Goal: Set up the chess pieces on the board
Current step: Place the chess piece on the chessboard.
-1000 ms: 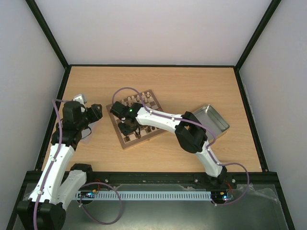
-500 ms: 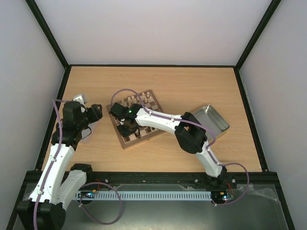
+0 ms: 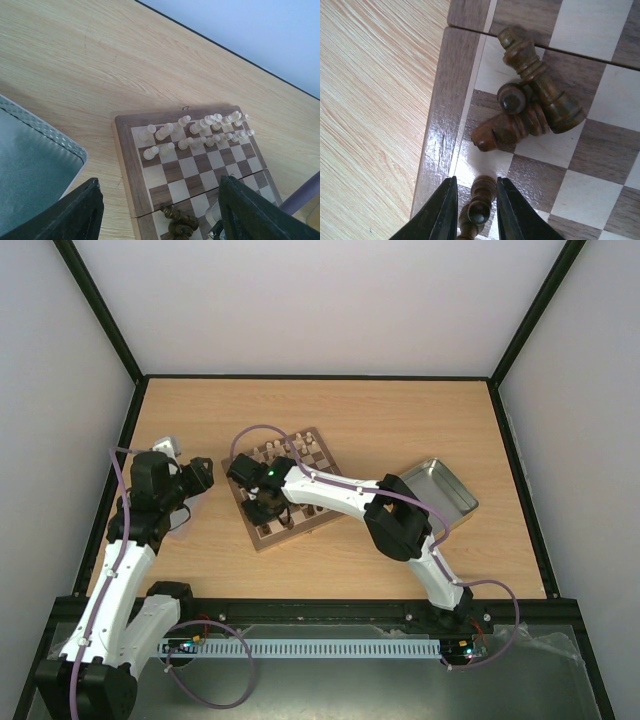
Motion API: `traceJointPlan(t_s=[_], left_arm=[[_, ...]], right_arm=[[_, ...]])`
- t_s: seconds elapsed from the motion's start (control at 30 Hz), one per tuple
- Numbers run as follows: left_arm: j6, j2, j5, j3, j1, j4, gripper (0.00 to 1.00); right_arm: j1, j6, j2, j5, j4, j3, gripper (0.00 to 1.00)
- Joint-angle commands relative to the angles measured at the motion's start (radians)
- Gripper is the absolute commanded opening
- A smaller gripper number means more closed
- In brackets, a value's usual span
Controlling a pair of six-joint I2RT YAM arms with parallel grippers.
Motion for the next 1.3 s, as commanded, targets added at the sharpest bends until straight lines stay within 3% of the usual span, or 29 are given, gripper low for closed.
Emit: traceJointPlan(t_s=[0.0,0.23,0.5,0.7,0.83,1.27], left_arm=[[0.0,-0.015,0.002,-0.013,-0.003,0.001,0.65],[0.001,-0.018,0.002,-0.013,-0.003,0.0,0.65],[0.002,-0.017,0.004,-0.015,-0.003,0.001,0.65],[0.004,-0.017,0.004,-0.016,-0.003,0.001,0.65],[0.003,-0.017,0.004,-0.016,-0.003,0.001,0.65],[0.003,-0.015,0.005,-0.016,-0.003,0.004,0.65]], right_arm=[[0.007,0.026,-0.044,0.018,0.039,-0.005,0.21],[0.008,0.033,-0.045,0.019,0.037,-0.026,0.16],[0.007,0.03,-0.069,0.033,0.021,-0.063,0.23],[0.008,0.037,-0.068,0.029,0.045,-0.074,0.12],[0.007,0.044,-0.068,0.029,0.071,-0.068,0.11],[0.007,0.055,-0.042,0.007,0.104,-0.064,0.14]])
